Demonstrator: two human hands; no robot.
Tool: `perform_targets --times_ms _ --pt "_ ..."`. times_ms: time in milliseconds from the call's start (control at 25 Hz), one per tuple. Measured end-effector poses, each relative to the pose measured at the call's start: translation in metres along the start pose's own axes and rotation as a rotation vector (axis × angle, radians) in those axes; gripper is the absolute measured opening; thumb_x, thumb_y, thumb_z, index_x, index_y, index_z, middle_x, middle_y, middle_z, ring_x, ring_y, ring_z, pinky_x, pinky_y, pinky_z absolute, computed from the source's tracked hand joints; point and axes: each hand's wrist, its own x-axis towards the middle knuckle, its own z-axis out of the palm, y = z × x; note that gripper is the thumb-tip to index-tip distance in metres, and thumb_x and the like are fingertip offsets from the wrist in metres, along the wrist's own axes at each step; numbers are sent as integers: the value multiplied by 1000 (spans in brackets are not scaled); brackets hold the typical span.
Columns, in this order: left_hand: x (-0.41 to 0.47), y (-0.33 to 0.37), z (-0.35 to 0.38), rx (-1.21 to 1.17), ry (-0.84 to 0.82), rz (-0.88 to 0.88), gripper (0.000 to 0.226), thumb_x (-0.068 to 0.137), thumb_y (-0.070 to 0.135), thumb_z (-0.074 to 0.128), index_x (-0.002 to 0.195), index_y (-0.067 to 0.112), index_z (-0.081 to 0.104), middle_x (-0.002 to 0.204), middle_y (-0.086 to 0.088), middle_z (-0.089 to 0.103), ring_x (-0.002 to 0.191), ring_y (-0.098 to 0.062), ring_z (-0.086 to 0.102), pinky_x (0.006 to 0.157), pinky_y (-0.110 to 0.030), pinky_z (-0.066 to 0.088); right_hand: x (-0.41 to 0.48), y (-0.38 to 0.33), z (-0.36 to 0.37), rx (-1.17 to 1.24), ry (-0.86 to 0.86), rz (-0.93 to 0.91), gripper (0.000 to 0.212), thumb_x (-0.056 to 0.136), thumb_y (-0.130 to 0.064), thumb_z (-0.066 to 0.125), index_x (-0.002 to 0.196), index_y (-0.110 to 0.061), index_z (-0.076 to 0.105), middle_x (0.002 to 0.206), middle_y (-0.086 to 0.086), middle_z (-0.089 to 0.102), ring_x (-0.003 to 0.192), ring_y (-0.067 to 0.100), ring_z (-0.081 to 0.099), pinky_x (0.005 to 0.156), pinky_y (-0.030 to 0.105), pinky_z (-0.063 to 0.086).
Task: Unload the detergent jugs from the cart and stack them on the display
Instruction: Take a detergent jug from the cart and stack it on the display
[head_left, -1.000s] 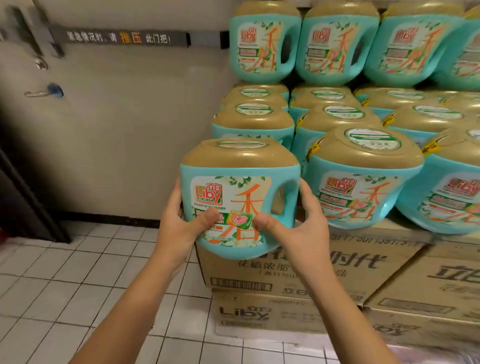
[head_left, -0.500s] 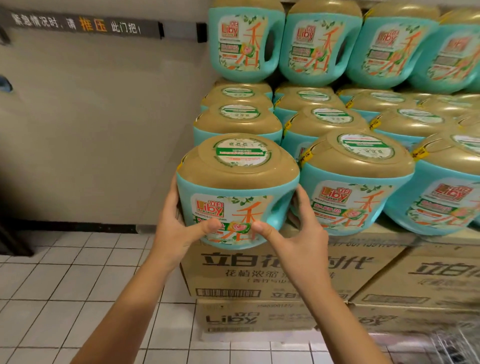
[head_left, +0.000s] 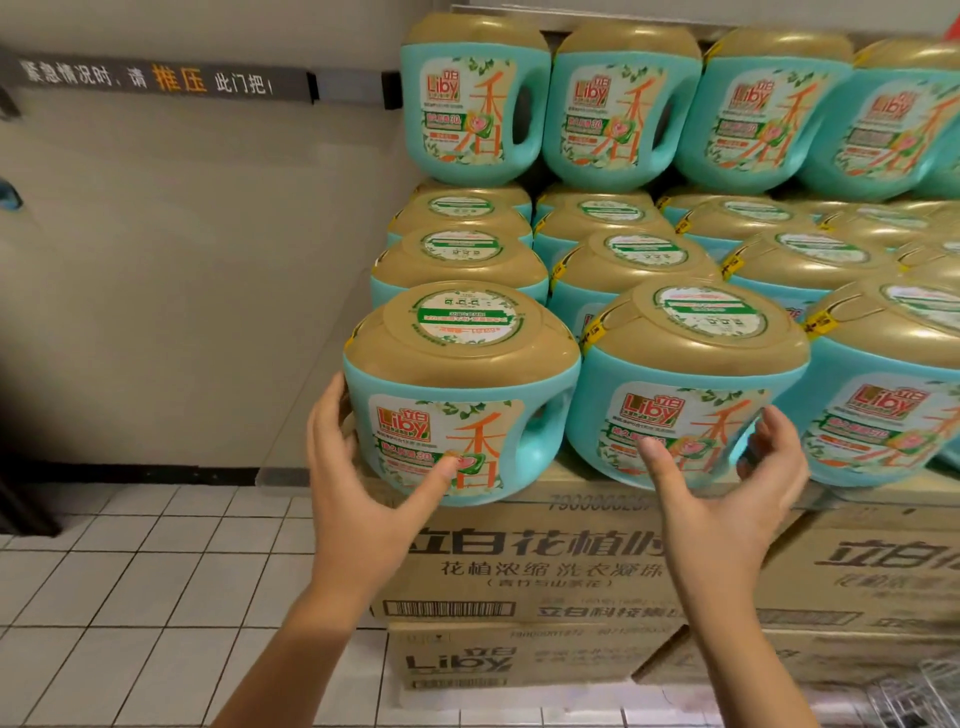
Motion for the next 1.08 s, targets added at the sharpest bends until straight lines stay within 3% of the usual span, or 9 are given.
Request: perform_targets --times_ms 80,240,400,480,600,720,800,920,1080 --pt "-3 2 8 23 37 -14 105 57 54 82 144 44 25 136 36 33 131 4 40 93 -4 42 9 5 -1 62 -64 102 97 61 -49 75 142 -16 34 140 -1 42 130 17 42 110 37 36" --pt "4 1 11 22 73 -61 111 52 56 84 147 41 27 140 29 37 133 -2 43 100 -29 47 17 15 -1 108 -107 130 93 63 -39 83 141 -19 36 137 1 50 127 13 48 107 35 41" --pt "7 0 13 9 80 -78 114 52 53 86 148 34 27 144 22 40 131 0 45 101 -34 49 17 16 -1 93 -78 137 89 64 -33 86 138 -20 39 134 0 52 123 11 50 99 24 40" --pt "6 1 15 -12 88 -83 114 53 50 89 148 29 29 141 26 41 130 3 45 99 -29 49 17 15 -1 91 -72 135 90 63 -32 86 139 -18 39 135 0 53 123 11 50 97 21 39" --pt "5 2 18 -54 110 -62 101 52 44 87 137 27 35 132 31 43 123 14 46 92 -7 45 16 13 1 67 -75 136 93 63 -36 86 140 -17 37 136 2 51 125 15 49 100 27 41" --pt "3 4 18 -31 139 -89 101 49 44 87 135 30 35 134 18 46 121 13 48 89 -4 44 14 8 0 42 -103 120 99 59 -49 80 141 -16 35 137 3 50 126 18 47 103 36 42" --pt "3 7 16 83 154 -104 101 50 49 86 136 27 37 136 11 45 120 14 44 89 0 40 15 8 -2 25 -137 117 98 61 -48 81 141 -15 34 137 3 49 127 19 46 104 37 42" --pt "-9 12 15 196 192 -78 86 58 50 82 130 26 41 125 16 42 113 22 40 86 4 36 13 10 -12 -29 -162 99 86 72 -36 80 141 -14 35 136 2 46 130 21 39 105 35 36" --pt "-42 14 9 94 100 -136 40 83 22 72 114 33 50 115 12 58 104 5 57 88 -15 45 -15 17 -42 -117 -83 33 45 86 -19 71 125 -8 51 125 9 53 118 19 45 99 23 32"
